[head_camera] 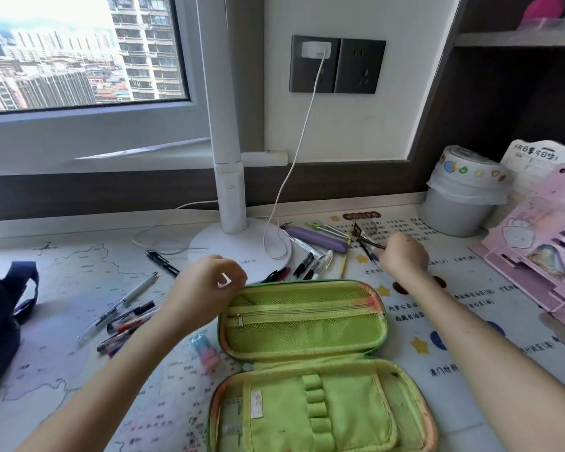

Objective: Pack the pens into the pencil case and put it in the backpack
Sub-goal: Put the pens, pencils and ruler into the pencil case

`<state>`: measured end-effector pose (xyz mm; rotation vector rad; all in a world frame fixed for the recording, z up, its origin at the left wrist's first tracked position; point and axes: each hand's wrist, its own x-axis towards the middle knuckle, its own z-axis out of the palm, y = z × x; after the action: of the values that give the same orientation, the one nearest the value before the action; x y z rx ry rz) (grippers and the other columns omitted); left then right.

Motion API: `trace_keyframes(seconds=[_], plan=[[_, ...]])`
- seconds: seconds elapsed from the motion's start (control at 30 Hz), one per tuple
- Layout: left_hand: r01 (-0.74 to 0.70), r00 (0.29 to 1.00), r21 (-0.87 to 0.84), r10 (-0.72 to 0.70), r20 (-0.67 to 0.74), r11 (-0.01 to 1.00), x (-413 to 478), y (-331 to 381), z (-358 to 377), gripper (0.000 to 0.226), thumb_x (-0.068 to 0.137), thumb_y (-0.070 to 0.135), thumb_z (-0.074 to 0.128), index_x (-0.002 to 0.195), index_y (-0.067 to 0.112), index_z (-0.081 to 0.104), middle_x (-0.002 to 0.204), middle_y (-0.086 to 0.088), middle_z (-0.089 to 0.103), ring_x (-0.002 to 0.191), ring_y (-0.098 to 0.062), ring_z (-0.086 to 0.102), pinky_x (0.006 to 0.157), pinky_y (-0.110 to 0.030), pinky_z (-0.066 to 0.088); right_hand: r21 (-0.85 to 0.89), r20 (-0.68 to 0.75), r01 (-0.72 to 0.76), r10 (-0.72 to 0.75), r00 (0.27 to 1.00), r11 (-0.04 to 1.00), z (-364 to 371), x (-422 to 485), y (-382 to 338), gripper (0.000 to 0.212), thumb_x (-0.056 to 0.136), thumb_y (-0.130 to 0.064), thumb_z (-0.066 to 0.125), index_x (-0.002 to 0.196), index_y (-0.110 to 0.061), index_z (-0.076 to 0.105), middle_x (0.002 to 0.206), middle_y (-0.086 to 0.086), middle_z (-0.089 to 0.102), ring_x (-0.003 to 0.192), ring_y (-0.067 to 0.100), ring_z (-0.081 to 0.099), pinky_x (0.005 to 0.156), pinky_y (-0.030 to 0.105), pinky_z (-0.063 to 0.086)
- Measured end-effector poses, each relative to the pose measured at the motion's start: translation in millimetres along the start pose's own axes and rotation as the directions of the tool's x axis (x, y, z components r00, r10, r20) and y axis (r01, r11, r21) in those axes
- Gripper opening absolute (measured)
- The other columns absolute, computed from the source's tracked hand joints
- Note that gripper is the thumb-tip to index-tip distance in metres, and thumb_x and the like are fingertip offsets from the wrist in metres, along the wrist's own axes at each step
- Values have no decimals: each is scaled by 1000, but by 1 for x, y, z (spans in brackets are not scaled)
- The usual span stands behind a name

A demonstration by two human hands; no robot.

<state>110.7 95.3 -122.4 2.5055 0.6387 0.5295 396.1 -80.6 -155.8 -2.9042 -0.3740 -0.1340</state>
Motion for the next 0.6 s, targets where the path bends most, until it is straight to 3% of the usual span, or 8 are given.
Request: trace_keyframes(seconds=[0.07,0.17,0.23,0.3,0.37,0.43,0.53,0.6], plan=[[33,999,72,-30,-40,997,-3,-2,5,9,86,23,61,88,23,70,91,5,60,79,-12,57,59,-18,39,-87,-36,3,-7,999,996,-6,-7,3,15,86,-18,61,73,-10,62,62,3,57,56,21,52,44,20,29],[150,986,-25,-152,-74,988,-11,-8,10,11,87,25,60,94,22,68,95,0,61,85,-15,59,70,-28,47,-162,-155,21,-46,987,987,-18,-25,6,26,88,-14,58,63,-11,53,52,0,46,53,18,44,51,24,28],[200,975,-172,-214,-63,965,-20,-8,12,14,88,25,60,98,19,66,95,-1,65,85,-14,62,76,-31,51,-94,-283,98,-121,951,991,-28,-45,6,25,92,-18,52,72,-7,61,52,3,46,56,22,43,56,28,28],[241,963,-310,-267,-44,920,-31,-8,13,15,88,25,59,100,17,65,92,-1,67,85,-16,64,74,-32,53,67,-324,272,-237,916,960,-38,-77,-2,31,96,-22,45,81,-1,64,60,10,56,54,23,43,52,28,29],[288,947,-430,-321,-5,856,-39,-7,12,14,89,23,59,98,17,66,92,-2,68,79,-21,67,66,-36,56,398,-146,418,-393,908,817,-44,-119,-20,29,98,-21,39,88,-4,60,63,5,56,48,19,43,43,26,30],[314,936,-532,-349,37,786,-45,-7,10,10,89,16,59,95,16,67,94,-6,70,72,-19,65,53,-28,51,649,121,372,-573,811,663,-41,-159,-42,23,98,-22,35,90,-8,52,67,3,52,53,18,43,45,28,36],[311,933,-617,-357,53,723,-50,-6,8,17,83,3,63,84,20,65,89,-6,69,68,-15,64,41,-13,44,582,306,392,-639,706,712,-25,-192,-72,24,99,-27,31,90,-11,45,75,5,51,62,20,45,60,42,42],[295,937,-607,-348,33,738,-50,-4,10,22,78,0,68,81,21,65,85,-3,70,63,-10,64,41,-11,44,436,305,454,-602,738,777,-19,-202,-91,27,99,-29,30,98,-8,47,83,6,56,68,21,50,63,38,40]])
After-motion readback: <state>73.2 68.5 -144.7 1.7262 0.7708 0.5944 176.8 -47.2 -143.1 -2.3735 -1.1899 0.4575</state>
